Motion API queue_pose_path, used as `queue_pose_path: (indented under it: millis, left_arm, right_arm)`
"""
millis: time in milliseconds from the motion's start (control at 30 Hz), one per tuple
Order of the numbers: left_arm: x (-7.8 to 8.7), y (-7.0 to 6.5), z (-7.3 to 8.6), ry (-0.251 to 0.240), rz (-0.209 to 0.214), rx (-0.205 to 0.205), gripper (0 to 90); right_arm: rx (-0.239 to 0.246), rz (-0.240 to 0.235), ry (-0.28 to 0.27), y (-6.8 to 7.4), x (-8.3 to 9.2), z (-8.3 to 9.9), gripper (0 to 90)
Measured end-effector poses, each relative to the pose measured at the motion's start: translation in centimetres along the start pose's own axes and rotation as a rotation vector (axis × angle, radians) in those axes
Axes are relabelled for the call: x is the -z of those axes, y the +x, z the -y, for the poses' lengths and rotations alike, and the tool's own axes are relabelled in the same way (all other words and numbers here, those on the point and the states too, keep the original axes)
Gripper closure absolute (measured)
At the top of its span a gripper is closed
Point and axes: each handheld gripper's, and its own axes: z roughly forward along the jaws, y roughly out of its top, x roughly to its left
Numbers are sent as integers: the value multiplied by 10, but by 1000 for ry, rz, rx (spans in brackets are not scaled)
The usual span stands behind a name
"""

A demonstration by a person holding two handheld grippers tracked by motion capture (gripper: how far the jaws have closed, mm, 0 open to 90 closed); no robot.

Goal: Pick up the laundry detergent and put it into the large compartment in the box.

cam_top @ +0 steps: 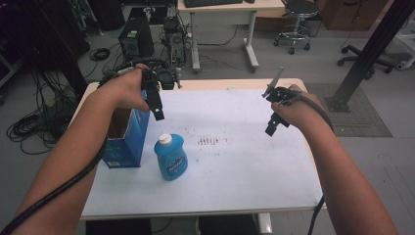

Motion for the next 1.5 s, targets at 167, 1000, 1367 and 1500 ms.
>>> queue_pose_path:
  millis: [167,1000,1367,1500]
  left_arm:
    - [1,2,1,14,-2,5,4]
    - [17,-5,2,11,-2,23,3]
    - [38,-25,2,14,34,51,5]
    - [43,-34,0,8,51,54,4]
  right_arm:
    - [4,13,14,1,0,-3,72]
    - [5,6,23,-2,-9,-4,72]
    - [16,11,30,-1,-13,-5,72]
    - [13,7,29,-2,-12,-4,72]
